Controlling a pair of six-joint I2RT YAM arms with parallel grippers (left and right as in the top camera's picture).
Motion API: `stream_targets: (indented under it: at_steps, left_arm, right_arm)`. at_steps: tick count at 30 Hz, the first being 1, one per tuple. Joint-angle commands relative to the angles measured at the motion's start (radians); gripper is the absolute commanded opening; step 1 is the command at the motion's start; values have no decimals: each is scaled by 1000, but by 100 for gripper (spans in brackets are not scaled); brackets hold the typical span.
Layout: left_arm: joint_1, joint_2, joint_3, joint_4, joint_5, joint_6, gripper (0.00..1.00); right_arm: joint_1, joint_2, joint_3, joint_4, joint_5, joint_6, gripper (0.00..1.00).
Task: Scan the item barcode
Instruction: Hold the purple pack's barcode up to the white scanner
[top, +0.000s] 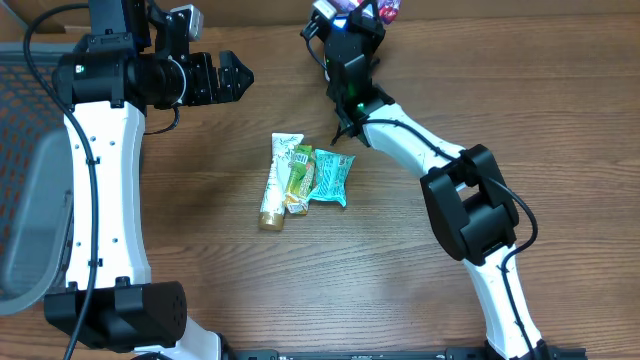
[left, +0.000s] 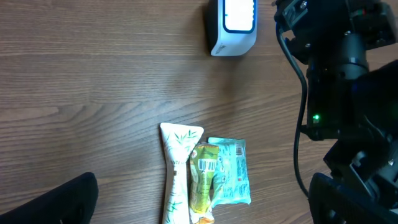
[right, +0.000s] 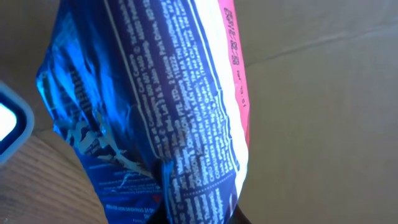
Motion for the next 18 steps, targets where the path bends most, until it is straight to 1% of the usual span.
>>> stream_targets:
  at_steps: [1, 3, 5, 10, 12, 15, 17, 18]
  left_arm:
    - [-6, 3, 0, 2, -6, -6, 100]
    - [-6, 3, 0, 1, -6, -6, 100]
    - [-6, 3, 0, 1, -6, -6, 100]
    - [-6, 3, 0, 2, -6, -6, 100]
    - [-6, 3, 0, 1, -6, -6, 99]
    - [-6, 3, 0, 1, -6, -6, 100]
    - [-6, 3, 0, 2, -6, -6, 100]
    - [-6, 3, 0, 1, -6, -6, 100]
  right_arm:
    - [-14, 4, 18, -45, -20, 96, 4]
    - [-15, 4, 18, -69, -6, 154, 4]
    - [-14, 3, 19, -34, 31, 179, 4]
    - [2, -23, 20, 171, 103, 102, 4]
    - [12, -52, 20, 208, 126, 86, 4]
    - [30, -112, 19, 203, 196, 102, 3]
    - [40, -168, 19, 101, 237, 155, 3]
    - [42, -192, 19, 3, 229, 204, 3]
